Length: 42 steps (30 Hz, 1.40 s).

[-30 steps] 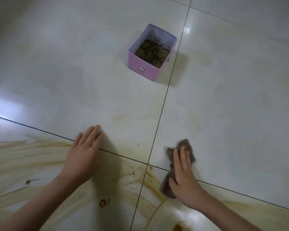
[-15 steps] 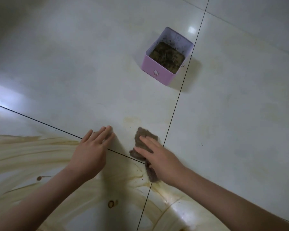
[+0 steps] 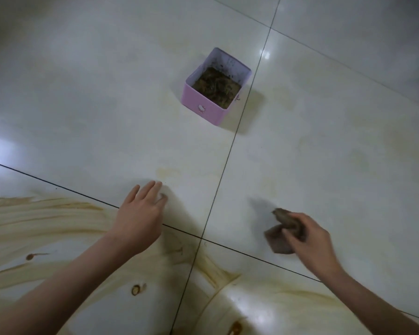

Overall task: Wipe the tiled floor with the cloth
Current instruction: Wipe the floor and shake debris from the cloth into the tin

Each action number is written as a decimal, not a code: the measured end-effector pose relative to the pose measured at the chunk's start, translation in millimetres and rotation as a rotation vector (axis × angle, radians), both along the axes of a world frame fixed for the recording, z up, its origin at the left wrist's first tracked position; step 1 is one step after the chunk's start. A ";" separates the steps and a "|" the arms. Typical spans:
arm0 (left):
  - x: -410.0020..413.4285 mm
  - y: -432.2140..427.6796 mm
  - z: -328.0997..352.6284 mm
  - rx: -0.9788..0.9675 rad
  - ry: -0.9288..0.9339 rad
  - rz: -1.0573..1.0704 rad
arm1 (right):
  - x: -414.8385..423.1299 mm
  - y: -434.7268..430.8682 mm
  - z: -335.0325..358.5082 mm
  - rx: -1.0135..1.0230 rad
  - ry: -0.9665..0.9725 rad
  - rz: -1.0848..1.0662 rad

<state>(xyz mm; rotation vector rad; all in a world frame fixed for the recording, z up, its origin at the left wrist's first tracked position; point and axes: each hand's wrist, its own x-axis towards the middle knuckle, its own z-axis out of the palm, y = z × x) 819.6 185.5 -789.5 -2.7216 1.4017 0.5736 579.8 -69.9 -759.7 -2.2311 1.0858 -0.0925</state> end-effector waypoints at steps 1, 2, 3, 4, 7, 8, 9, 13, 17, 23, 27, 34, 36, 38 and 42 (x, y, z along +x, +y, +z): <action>-4.8 -5.7 -0.7 -0.004 0.005 -0.011 | -22.4 -11.4 -1.9 -0.028 0.059 -0.033; -9.3 -11.7 -1.5 -0.004 0.011 -0.019 | -44.4 -19.3 -4.6 -0.045 0.112 -0.044; -13.4 -17.9 -2.3 0.001 0.013 -0.029 | -65.3 -25.0 -9.1 -0.064 0.161 -0.038; -16.8 -24.4 -3.3 0.006 0.010 -0.043 | -83.2 -30.9 -15.8 -0.097 0.213 -0.014; -25.7 -45.9 -5.4 0.012 0.009 -0.093 | -101.2 -40.6 -38.6 -0.212 0.403 -0.163; -28.8 -54.2 -6.3 0.011 0.011 -0.098 | -94.6 -38.6 -46.5 -0.256 0.393 -0.237; -31.7 -62.2 -7.6 0.013 0.007 -0.100 | -81.8 -32.1 -55.3 -0.298 0.319 -0.246; -41.6 -89.8 -15.5 0.058 -0.041 -0.119 | 9.5 26.1 -77.1 -0.246 -0.010 -0.043; -47.0 -109.3 -16.5 0.136 -0.071 -0.114 | 69.0 45.1 -74.8 -0.050 -0.264 0.171; -40.1 -123.0 -9.2 0.116 -0.104 -0.147 | -44.2 -84.4 -38.0 -0.038 -0.391 -0.063; -39.6 -125.9 -0.3 0.107 -0.088 -0.122 | -133.4 -134.2 -51.0 -0.197 -0.002 -0.431; -32.9 -119.6 -1.5 0.030 0.012 -0.013 | 34.1 -13.2 -84.7 -0.224 -0.170 -0.084; -29.7 -119.9 -0.1 0.024 0.035 0.008 | 67.6 16.6 -81.4 -0.139 -0.224 0.125; -24.6 -117.3 1.3 0.024 0.059 0.029 | 83.2 18.1 -71.0 0.000 -0.259 0.307; -6.3 -105.4 -1.4 0.075 0.001 0.020 | 77.1 -65.4 -45.0 0.087 -0.317 0.162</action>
